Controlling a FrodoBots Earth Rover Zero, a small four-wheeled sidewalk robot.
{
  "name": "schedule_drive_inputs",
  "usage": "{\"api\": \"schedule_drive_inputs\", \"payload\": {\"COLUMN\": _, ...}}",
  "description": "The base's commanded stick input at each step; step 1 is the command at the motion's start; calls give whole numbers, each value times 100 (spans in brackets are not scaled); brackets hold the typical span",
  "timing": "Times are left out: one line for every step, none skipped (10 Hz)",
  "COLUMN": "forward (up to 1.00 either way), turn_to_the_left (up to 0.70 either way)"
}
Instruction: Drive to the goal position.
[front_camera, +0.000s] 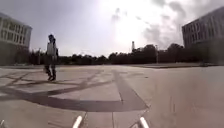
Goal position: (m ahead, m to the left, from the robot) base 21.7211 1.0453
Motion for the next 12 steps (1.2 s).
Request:
{"api": "schedule_drive_inputs", "payload": {"forward": 100, "turn_to_the_left": 1}}
{"api": "schedule_drive_inputs", "payload": {"forward": 100, "turn_to_the_left": 0}}
{"api": "schedule_drive_inputs", "payload": {"forward": 100, "turn_to_the_left": -6}}
{"api": "schedule_drive_inputs", "payload": {"forward": 100, "turn_to_the_left": -29}}
{"api": "schedule_drive_inputs", "payload": {"forward": 100, "turn_to_the_left": -35}}
{"api": "schedule_drive_inputs", "payload": {"forward": 100, "turn_to_the_left": -23}}
{"api": "schedule_drive_inputs", "payload": {"forward": 100, "turn_to_the_left": -11}}
{"api": "schedule_drive_inputs", "payload": {"forward": 100, "turn_to_the_left": -1}}
{"api": "schedule_drive_inputs", "payload": {"forward": 100, "turn_to_the_left": -1}}
{"api": "schedule_drive_inputs", "payload": {"forward": 100, "turn_to_the_left": -1}}
{"api": "schedule_drive_inputs", "payload": {"forward": 100, "turn_to_the_left": -1}}
{"api": "schedule_drive_inputs", "payload": {"forward": 100, "turn_to_the_left": -1}}
